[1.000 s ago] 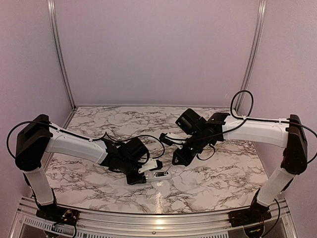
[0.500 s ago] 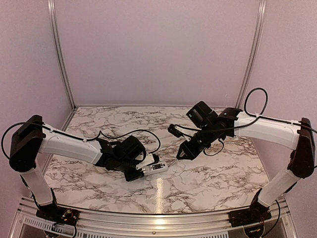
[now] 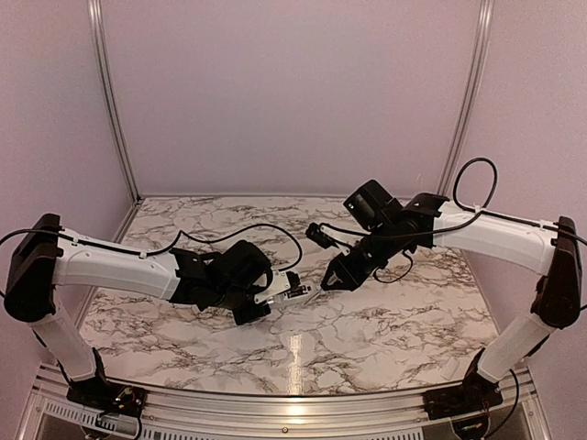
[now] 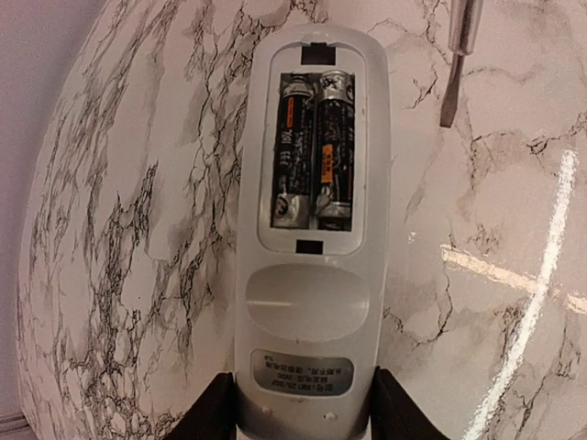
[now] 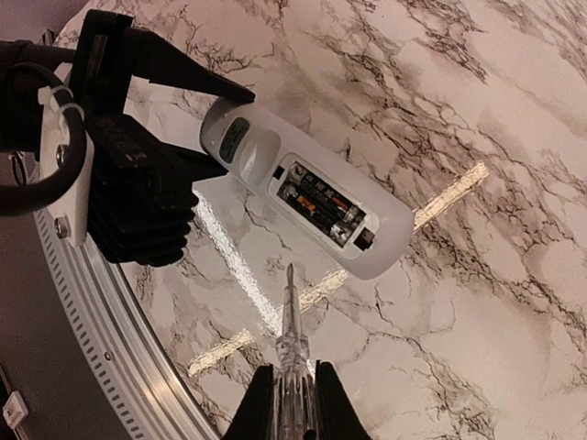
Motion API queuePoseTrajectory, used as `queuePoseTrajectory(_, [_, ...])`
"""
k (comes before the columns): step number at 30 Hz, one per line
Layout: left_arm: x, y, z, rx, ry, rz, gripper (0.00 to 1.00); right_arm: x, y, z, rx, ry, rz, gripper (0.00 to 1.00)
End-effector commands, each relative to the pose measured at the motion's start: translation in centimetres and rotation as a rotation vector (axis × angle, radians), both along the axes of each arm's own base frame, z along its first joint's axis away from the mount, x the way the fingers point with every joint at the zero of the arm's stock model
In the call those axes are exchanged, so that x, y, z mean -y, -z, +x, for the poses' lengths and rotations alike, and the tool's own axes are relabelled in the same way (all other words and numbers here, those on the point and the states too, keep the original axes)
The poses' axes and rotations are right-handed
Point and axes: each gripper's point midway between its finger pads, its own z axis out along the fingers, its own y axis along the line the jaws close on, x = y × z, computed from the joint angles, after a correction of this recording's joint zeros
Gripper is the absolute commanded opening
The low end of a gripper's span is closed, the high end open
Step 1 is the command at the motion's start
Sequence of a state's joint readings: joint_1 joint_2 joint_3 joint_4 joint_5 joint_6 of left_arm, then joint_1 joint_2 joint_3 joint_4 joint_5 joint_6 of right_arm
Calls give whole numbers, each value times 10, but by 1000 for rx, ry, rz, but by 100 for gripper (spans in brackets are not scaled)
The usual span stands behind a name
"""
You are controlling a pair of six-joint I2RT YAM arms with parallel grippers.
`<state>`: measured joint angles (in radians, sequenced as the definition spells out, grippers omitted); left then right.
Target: Unload the batteries from the remote control
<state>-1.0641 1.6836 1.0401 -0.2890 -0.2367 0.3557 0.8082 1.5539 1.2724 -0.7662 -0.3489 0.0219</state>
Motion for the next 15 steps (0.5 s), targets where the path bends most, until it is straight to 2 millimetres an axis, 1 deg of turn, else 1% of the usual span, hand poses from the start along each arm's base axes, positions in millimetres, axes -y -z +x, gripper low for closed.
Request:
queuePoseTrajectory(1, [5, -18, 5, 39, -10, -4, 0, -3, -23, 16, 80, 32, 29, 0])
queuePoseTrajectory(6, [8, -22, 2, 24, -8, -12, 0, 1, -34, 23, 125, 76, 48, 0])
queuePoseTrajectory(13, [8, -18, -1, -4, -3, 2, 0, 5, -52, 30, 151, 125, 109, 0])
queuePoseTrajectory(15, [9, -19, -1, -6, -5, -1, 0, 6, -51, 31, 154, 132, 109, 0])
